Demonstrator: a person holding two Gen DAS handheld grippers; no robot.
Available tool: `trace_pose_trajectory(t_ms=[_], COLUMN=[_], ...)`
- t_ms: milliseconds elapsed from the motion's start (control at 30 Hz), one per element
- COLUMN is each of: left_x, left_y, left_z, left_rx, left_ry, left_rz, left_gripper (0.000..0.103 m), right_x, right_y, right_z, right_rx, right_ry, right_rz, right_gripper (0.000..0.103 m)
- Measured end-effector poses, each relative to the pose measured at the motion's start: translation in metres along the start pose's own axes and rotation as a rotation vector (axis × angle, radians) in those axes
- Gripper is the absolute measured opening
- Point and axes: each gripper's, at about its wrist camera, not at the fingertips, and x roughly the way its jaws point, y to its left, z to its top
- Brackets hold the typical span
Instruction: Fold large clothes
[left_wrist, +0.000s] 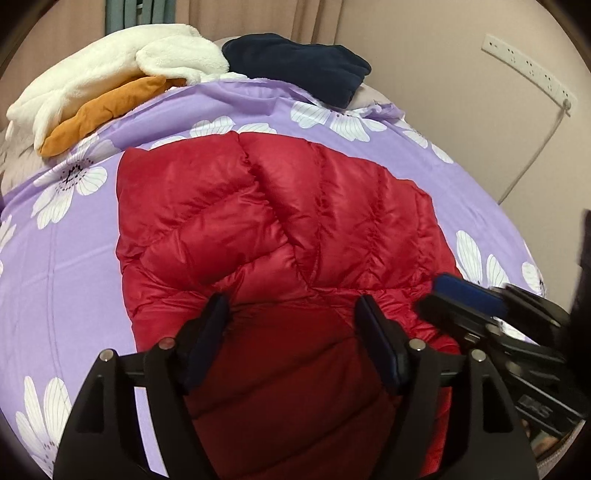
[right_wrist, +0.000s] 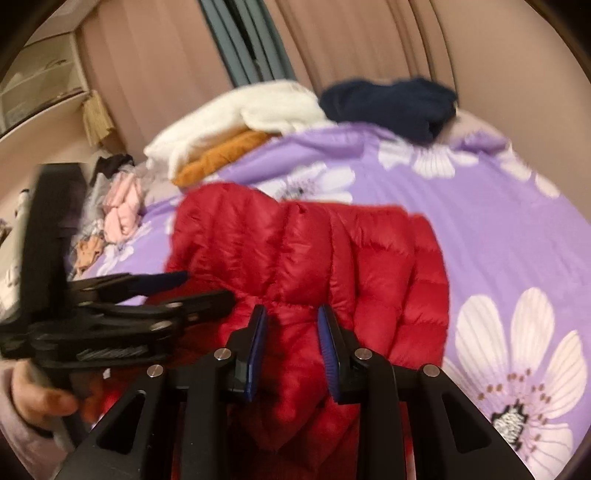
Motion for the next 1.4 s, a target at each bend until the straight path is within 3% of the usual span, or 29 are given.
trace_pose_trajectory(t_ms=[133, 300, 500, 700, 900, 1100, 1167, 1300, 1400], left_x=[-0.003, -0.006, -0.023, -0.05, -0.045, -0.031, -0.033, -0.042, -0.052], left_y=[0.004, 0.0, -0.003, 0.006, 0.017, 0.022, 0.021, 0.025, 0.034], left_z=[-0.001, -0.004, -0.014, -0.05, -0.075, -0.08, -0.082, -0.087, -0.09], left_rx=[-0.025, -0.03, -0.02, -0.036, -0.075, -0.094, -0.107, -0.152, -0.217], left_ry=[-0.001, 0.0, -0.011, -0.026, 0.023, 0.046, 0.043, 0.039, 0.028], left_rz=[-0.01, -0.002, 0.0, 0.034, 0.044, 0.054, 0.051, 0.023, -0.037], left_gripper=[0.072, 0.073, 0.072, 0.072, 0.077, 0.082, 0.082, 0.083, 0.081], right_x=[-0.024, -0.015, 0.004, -0.001, 0.0, 0.004, 0.002, -0.007, -0.016], right_y=[0.016, 0.028, 0.014, 0.012, 0.013, 0.012, 0.012, 0.009, 0.005], right_z=[-0.008, -0.03, -0.045, -0.049, -0.053, -0.055, -0.054, -0.052, -0.052], right_rx=[-0.06, -0.16, -0.126, -0.101, -0.087, -0.074, -0.064, -0.03, 0.016], right_ry=[-0.034, 0.032, 0.068, 0.056, 0.057, 0.058, 0.063, 0.071, 0.059], right_rz=[0.039, -0.027, -0.037, -0.038, -0.049, -0.059, -0.062, -0.064, -0.023], right_gripper=[0.028, 0.028, 0.028, 0.029, 0.029, 0.03, 0.032, 0.051, 0.054])
